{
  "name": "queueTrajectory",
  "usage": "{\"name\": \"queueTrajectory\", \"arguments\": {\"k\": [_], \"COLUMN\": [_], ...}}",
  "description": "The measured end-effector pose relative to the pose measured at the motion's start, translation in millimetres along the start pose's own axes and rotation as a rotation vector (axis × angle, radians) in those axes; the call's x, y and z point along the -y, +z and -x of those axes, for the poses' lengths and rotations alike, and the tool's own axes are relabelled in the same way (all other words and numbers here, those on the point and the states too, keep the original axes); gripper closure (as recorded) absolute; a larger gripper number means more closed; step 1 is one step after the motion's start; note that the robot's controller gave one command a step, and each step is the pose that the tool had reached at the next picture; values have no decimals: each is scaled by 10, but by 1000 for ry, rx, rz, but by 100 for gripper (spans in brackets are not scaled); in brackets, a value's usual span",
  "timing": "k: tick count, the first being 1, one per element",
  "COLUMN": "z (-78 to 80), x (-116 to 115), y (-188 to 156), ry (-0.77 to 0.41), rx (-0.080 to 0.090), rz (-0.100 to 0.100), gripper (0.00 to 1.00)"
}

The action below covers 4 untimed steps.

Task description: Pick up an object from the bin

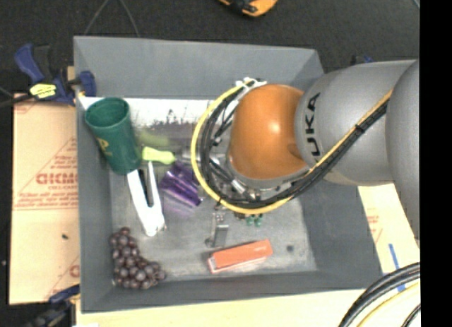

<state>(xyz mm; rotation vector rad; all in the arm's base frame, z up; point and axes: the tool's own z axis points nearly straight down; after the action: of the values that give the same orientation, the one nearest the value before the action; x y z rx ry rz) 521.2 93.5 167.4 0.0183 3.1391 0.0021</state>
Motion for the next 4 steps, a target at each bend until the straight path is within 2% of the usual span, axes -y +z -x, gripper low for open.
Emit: {"name": "queueTrajectory", "arguments": {"k": [1,2,3,4], "z": [0,-277,-76,161], "x": [0,440,616,953], "y": [0,203,372,16], "ry": [0,-146,-23,5], "rx": [0,-1,4,7], "rz": [0,-2,0,1], "gripper": [0,0,0,0]}}
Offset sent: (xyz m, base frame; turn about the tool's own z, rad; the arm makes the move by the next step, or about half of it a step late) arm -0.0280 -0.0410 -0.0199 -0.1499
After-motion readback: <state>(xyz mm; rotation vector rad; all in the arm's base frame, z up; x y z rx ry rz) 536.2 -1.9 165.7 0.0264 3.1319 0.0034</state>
